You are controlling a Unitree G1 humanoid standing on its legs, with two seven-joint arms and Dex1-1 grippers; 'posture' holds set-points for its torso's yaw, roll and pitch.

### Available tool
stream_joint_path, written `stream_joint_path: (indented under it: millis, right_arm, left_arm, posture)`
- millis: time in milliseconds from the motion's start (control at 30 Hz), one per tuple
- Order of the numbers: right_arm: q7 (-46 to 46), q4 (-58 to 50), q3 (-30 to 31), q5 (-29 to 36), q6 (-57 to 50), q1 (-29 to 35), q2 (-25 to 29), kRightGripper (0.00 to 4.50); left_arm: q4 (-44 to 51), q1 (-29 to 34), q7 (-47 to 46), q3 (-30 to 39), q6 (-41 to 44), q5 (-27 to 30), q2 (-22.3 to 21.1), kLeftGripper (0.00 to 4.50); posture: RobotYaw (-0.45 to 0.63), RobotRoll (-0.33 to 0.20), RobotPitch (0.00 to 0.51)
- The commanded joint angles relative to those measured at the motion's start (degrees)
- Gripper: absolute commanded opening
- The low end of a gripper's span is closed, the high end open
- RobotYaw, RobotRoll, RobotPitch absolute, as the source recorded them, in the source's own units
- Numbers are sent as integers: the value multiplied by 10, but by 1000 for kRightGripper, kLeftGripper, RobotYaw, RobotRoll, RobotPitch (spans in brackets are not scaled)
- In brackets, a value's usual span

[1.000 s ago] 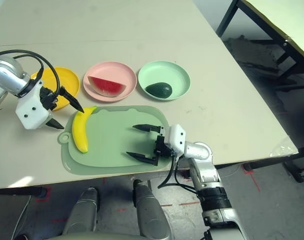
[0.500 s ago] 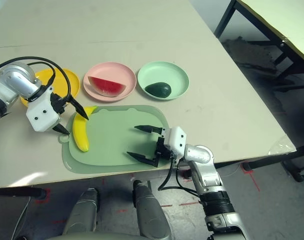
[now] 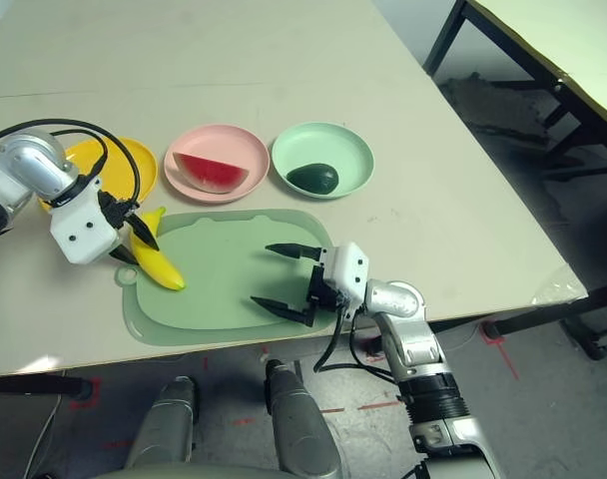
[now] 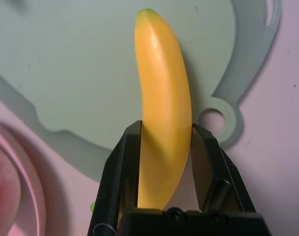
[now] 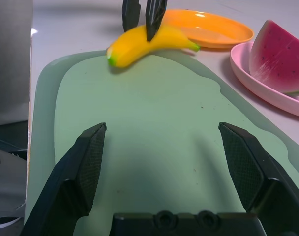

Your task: Place the fruits into color-matched plates.

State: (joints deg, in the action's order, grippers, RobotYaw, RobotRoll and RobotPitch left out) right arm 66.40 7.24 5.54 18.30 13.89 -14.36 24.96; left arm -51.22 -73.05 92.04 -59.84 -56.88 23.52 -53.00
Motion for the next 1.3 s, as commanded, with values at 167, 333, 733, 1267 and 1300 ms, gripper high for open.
stream_joint_path:
  millis: [167,333,733,1267,1300]
  right_arm:
    - [-34,-47,-11,48,-61,32,-10,4500]
    - [-107,-125,-4,66,-142,38,-37,4500]
    - [-248,-257,30,25,-276,70,-50,4500]
    - [-247,-274,16,34,-291,89,-29,4500]
    - [-244,-273,13,35,-290,90,-23,4500]
  left_arm:
    - [49,-25,5,92,121,117,-63,1480]
    - [-62,-34,5,126,79,20,-79,1480]
    - [-232,-13,-277,256,63,-302,-43,1480]
    - [-251,46,-387,318,97,-440,48,1480]
    - [-251,49,-380,324,98,-439,51,1480]
  posture:
    - [-85,0,225]
    - [-67,0,231]
    - [-95,0,238]
    - [-162,0,236]
    - [-163,0,236]
